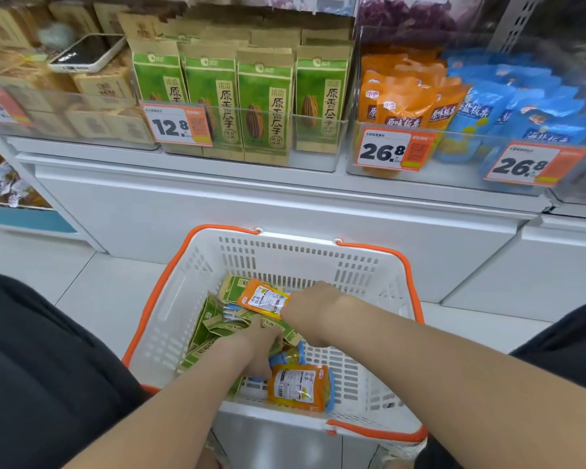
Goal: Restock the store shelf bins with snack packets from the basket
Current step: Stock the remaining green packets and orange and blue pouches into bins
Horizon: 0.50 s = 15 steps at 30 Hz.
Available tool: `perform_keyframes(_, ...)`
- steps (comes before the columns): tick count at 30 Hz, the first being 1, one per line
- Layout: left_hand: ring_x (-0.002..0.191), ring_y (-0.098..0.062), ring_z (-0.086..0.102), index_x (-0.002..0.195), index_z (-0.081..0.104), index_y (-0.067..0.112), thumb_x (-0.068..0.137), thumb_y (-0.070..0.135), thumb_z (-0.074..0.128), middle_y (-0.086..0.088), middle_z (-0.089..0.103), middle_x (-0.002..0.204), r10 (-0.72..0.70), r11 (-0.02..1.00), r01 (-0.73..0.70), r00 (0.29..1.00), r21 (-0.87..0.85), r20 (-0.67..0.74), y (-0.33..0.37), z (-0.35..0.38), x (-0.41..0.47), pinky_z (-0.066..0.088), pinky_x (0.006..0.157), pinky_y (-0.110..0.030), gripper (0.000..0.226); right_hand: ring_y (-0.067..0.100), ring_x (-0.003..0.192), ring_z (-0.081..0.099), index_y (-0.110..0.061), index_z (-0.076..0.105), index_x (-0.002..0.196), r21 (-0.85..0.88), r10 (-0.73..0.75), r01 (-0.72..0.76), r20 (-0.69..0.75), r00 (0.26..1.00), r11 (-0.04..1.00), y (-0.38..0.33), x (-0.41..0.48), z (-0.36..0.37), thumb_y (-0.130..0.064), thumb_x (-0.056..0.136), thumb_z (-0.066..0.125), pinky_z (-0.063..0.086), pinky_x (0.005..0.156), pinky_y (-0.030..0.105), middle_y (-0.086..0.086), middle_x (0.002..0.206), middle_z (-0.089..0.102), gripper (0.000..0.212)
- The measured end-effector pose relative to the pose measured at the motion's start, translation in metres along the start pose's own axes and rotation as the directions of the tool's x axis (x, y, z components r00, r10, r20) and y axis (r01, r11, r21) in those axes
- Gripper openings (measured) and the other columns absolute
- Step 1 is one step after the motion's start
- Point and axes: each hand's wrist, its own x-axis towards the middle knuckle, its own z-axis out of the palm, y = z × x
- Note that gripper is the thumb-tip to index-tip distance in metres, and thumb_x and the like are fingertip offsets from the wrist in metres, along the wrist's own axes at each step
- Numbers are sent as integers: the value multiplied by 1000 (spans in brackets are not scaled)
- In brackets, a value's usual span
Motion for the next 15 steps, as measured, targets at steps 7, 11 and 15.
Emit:
perform_keyframes(7, 84, -25, 69, 122, 53, 10, 104, 9, 44, -13, 68, 109, -74, 925, -23, 969, -380, -236, -3, -32, -6, 60, 73, -41, 20, 17, 68, 49, -16, 53, 103, 78, 88, -91, 39, 995, 993, 11, -3, -12, -1, 94, 59, 40, 53, 32, 3, 94, 51, 18)
perform_keyframes(11, 52, -25, 62, 96, 65, -8, 97, -2, 42, -25, 74, 76, -131, 676, -68, 969, -734, -211, 2, -58, -22, 47, 42, -28, 23, 17, 65, 47, -12, 55, 94, 136, 126, -131, 43, 991, 982, 22, -10, -19, -3, 96, 59, 47, 60, 33, 3, 87, 45, 10)
perform_keyframes(15, 47, -23, 56, 103, 62, -13, 99, -6, 48, -26, 66, 81, -180, 158, -169, 964, -973, -197, 13, -91, -42, 43, 44, -28, 16, 23, 83, 58, -11, 42, 133, 299, 141, -145, 37, 989, 943, 31, -18, -23, -43, 87, 79, 47, 66, 36, 1, 95, 52, 67)
